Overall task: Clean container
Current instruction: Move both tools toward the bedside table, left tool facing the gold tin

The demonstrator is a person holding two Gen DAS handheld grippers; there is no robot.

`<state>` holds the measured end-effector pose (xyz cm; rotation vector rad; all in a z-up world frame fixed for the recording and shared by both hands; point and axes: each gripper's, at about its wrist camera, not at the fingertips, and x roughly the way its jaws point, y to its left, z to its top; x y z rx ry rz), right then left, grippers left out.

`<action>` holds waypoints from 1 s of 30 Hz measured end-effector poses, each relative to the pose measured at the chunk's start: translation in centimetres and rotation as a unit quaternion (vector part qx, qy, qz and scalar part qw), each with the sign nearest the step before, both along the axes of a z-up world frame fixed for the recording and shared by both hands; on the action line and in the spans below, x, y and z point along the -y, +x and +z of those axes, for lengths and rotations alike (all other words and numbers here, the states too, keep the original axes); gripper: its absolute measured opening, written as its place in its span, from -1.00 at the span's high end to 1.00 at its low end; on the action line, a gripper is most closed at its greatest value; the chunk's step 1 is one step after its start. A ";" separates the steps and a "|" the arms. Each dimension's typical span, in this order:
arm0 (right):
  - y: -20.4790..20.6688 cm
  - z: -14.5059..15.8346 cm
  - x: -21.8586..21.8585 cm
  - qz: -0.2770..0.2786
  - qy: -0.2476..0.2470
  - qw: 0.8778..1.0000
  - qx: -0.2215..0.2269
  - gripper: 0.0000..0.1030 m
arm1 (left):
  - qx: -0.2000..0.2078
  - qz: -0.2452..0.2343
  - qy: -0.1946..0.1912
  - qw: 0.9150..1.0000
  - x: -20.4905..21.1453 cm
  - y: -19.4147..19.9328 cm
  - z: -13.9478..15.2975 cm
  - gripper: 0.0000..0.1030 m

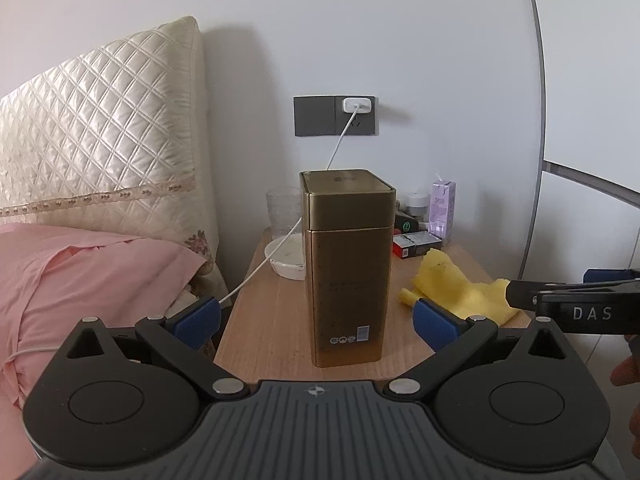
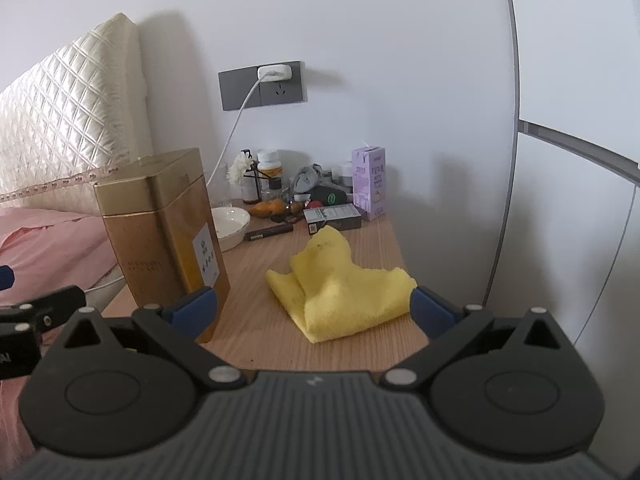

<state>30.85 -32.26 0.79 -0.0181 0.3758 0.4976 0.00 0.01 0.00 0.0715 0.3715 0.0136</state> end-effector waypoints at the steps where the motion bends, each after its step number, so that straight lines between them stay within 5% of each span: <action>1: -0.1 0.0 0.1 -0.001 0.002 1.000 0.000 -1.00 | -0.001 0.000 0.001 1.000 0.0 0.0 0.0 -0.99; 30: 0.3 -0.3 0.1 -0.011 -0.006 1.000 -0.012 -1.00 | 0.002 0.024 -0.013 1.000 -0.7 0.2 0.2 -0.99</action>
